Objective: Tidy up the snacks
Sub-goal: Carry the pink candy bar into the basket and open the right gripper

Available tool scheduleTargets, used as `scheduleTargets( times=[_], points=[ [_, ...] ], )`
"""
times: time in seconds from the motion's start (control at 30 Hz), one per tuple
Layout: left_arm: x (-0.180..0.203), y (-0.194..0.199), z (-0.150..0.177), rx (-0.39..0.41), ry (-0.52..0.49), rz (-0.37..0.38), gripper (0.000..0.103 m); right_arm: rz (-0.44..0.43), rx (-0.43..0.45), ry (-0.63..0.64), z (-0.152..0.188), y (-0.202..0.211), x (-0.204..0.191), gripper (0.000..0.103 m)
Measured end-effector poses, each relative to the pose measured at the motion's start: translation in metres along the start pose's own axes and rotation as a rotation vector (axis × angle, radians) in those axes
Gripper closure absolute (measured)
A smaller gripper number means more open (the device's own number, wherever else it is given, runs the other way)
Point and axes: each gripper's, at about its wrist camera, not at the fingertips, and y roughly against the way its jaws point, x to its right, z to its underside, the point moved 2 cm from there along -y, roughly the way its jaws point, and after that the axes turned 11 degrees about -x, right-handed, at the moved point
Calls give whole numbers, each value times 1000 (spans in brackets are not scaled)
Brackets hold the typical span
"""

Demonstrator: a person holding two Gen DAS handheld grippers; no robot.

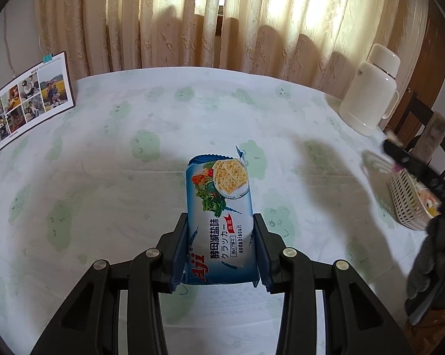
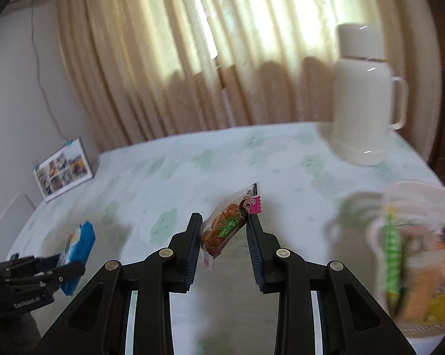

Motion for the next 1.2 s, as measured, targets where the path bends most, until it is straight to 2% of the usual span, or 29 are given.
scheduleTargets(
  times=[0.47,0.7,0.77,0.8,0.83,0.9,1.2],
  points=[
    [7,-12,2,-26,-20,-29,66,145,148,-239,15,57,91,71],
    [8,-17,3,-38,-21,-37,66,215,181,-310,21,73,124,70],
    [8,-17,3,-37,-18,-39,66,242,188,-335,23,76,134,57],
    [8,-18,3,-36,-17,-41,66,247,198,-353,26,78,139,42],
    [8,-18,3,-35,-16,-43,66,246,209,-372,28,80,143,36],
    [9,-19,3,-35,-15,-49,66,234,221,-398,31,84,151,36],
    [14,-19,1,-31,-27,-51,66,279,290,-461,44,104,168,36]
  ],
)
